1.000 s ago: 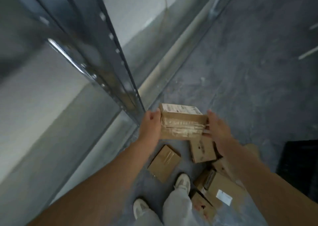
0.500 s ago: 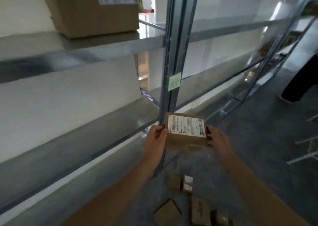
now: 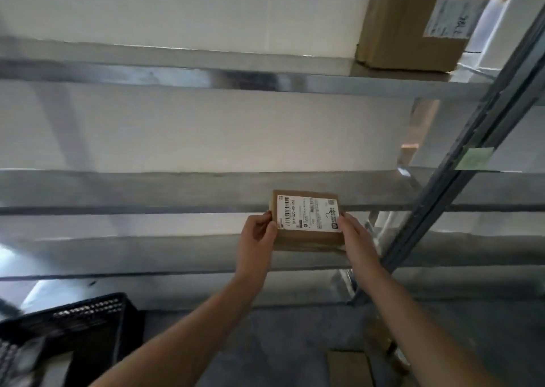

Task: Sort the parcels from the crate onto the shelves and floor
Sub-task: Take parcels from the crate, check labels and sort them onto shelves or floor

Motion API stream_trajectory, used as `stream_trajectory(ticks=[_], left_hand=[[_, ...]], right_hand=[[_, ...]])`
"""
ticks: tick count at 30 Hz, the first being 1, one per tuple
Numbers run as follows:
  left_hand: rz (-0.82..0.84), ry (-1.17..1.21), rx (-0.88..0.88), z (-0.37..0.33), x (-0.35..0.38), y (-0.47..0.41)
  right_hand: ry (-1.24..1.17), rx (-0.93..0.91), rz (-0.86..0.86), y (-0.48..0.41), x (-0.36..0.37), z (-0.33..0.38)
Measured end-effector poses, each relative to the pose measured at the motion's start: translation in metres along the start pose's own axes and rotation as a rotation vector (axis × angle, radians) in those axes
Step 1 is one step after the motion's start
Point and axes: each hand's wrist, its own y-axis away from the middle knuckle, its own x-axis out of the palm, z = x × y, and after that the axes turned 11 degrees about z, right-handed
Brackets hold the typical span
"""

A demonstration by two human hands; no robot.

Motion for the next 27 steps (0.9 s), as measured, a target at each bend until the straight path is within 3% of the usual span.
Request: stream_trajectory(ticks=[4, 16, 22, 27], left_hand=[[-0.172, -0.022, -0.018, -0.009, -0.115, 0.014], [-0.633, -0.093, -0.049, -0.026, -0.434, 0.085], [-0.719, -0.147, -0.112, -0.026, -0.561, 0.125], [-0.721, -0.203, -0.175, -0.010, -0.627, 0.131]], right_hand=[[-0.022, -0.004, 0.250, -0.006, 0.106, 0.037], [0.027, -0.081, 0.712, 0.027, 0.442, 0.113], [0.048, -0.098, 0.854, 0.058, 0.583, 0.109], [0.071, -0.072, 0.900, 0.066, 0.653, 0.089]])
